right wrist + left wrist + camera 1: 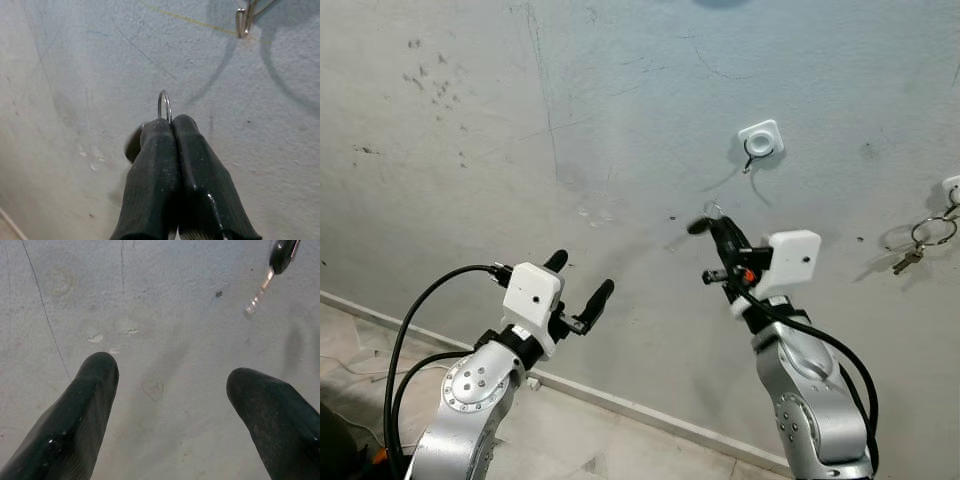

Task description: Hang keys on a hook

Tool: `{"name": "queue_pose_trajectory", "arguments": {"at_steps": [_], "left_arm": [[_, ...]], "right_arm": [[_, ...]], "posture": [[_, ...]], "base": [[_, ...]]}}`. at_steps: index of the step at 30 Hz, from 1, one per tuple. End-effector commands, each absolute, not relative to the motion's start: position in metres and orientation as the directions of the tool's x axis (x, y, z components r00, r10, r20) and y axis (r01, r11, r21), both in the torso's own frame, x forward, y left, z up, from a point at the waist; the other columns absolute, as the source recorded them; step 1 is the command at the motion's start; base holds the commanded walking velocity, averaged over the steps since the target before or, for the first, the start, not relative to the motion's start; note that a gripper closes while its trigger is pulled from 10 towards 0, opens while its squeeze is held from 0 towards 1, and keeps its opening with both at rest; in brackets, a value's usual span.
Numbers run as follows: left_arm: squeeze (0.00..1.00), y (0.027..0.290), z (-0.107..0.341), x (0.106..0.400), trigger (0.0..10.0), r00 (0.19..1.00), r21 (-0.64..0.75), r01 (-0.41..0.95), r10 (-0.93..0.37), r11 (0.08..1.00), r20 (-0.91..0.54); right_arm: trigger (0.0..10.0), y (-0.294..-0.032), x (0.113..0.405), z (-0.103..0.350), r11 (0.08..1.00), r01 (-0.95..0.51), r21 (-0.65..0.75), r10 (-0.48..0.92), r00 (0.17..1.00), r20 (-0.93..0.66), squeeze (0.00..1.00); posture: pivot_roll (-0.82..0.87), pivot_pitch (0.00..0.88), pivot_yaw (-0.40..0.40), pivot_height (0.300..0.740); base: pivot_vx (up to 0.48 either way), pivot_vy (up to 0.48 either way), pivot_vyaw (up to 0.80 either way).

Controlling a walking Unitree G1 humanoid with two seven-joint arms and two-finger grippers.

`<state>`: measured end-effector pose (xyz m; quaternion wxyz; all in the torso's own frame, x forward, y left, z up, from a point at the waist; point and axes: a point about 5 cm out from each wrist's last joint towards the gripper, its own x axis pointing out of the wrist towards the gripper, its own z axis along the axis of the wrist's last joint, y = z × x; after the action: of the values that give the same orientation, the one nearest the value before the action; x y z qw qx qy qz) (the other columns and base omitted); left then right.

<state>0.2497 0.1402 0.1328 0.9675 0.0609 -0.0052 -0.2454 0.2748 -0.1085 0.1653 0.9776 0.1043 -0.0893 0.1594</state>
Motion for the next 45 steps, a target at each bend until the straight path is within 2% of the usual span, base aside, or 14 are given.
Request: {"name": "queue_pose_trajectory", "arguments": {"at_steps": [1,8,15,21,27,37,45], "left_arm": [[0.0,0.141,0.138,0.25,10.0,0.877,0.135,0.477,-0.48,0.868,-0.01],[0.0,0.138,0.141,0.248,10.0,0.858,0.132,0.51,-0.514,0.85,-0.003],[0.0,0.117,0.166,0.25,10.0,0.769,0.181,0.62,-0.637,0.763,0.052],[0.0,0.113,0.168,0.251,10.0,0.756,0.178,0.634,-0.651,0.752,0.059],[0.0,0.11,0.174,0.252,10.0,0.738,0.171,0.654,-0.671,0.736,0.065],[0.0,0.11,0.173,0.252,10.0,0.732,0.166,0.663,-0.679,0.73,0.057],[0.0,0.11,0.174,0.253,10.0,0.731,0.158,0.665,-0.679,0.73,0.059]], "right_arm": [[10.0,-0.11,0.277,0.175,0.921,-0.334,0.199,0.285,0.928,0.24,0.0],[10.0,-0.119,0.283,0.182,0.919,-0.295,0.26,0.225,0.937,0.266,0.0],[10.0,-0.121,0.282,0.185,0.913,-0.312,0.264,0.234,0.929,0.287,0.0],[10.0,-0.116,0.276,0.198,0.882,-0.399,0.25,0.303,0.888,0.347,0.0],[10.0,-0.12,0.275,0.205,0.872,-0.423,0.247,0.316,0.871,0.377,0.0],[10.0,-0.136,0.278,0.207,0.894,-0.362,0.264,0.25,0.892,0.378,0.0],[10.0,-0.145,0.281,0.198,0.889,-0.315,0.331,0.197,0.918,0.344,0.0]], "posture": [[0.19,0.0,-0.024,0.74],[0.19,0.0,-0.019,0.74],[0.2,0.0,-0.018,0.74],[0.19,0.0,-0.009,0.74],[0.19,0.0,-0.009,0.74],[0.19,0.0,0.001,0.74],[0.19,0.0,0.001,0.74]], "base": [[0.0,0.0,0.0],[0.0,0.0,0.0],[0.0,0.0,0.0],[0.0,0.0,0.0],[0.0,0.0,0.0],[0.0,0.0,0.0],[0.0,0.0,0.0]]}}
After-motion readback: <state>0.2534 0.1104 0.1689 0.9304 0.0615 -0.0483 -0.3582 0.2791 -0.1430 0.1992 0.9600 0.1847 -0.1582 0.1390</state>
